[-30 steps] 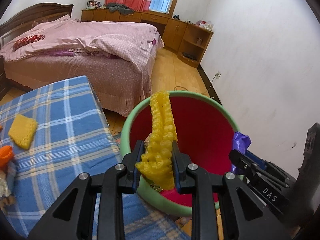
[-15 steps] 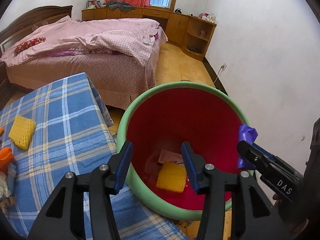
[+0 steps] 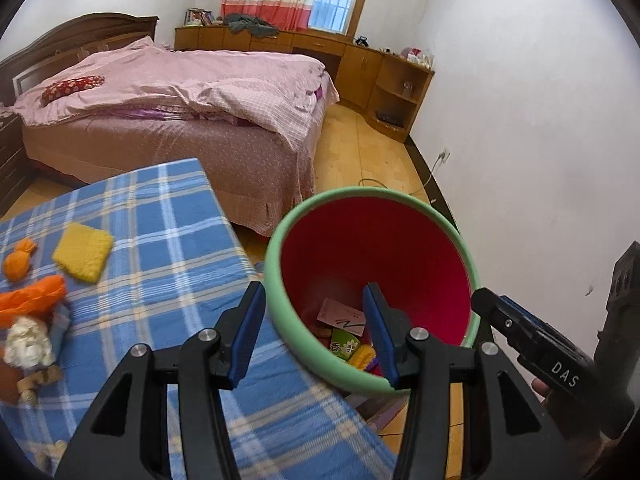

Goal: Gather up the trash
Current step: 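Carry both items over the red bucket and open both tools to drop them, then move both tools back over the table toward the orange box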

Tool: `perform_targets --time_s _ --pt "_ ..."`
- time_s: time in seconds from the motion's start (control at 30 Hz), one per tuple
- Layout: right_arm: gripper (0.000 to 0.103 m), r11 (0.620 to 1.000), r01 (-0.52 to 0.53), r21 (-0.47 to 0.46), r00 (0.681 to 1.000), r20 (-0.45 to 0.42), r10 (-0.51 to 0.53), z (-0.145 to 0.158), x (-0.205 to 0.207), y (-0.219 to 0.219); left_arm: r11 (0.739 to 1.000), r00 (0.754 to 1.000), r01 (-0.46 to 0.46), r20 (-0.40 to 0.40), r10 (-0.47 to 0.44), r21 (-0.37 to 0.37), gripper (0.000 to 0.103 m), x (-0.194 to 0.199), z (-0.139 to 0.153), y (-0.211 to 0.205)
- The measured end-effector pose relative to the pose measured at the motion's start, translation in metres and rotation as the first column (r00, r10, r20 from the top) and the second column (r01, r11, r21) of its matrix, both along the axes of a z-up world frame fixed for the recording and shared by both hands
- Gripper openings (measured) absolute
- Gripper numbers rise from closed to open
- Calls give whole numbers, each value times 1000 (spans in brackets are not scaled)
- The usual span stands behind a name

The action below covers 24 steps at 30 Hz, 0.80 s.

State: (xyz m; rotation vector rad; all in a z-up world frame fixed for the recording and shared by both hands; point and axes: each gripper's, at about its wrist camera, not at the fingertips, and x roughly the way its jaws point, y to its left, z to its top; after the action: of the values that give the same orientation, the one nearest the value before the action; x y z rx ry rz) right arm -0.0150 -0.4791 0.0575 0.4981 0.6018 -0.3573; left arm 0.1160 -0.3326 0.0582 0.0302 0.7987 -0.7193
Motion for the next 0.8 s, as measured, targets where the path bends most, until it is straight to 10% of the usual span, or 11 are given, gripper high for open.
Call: perform_targets --time_s 0.8 --pt "78 992 -128 11 991 28 127 7 -3 94 975 976 -219 10 219 35 51 -15 7 155"
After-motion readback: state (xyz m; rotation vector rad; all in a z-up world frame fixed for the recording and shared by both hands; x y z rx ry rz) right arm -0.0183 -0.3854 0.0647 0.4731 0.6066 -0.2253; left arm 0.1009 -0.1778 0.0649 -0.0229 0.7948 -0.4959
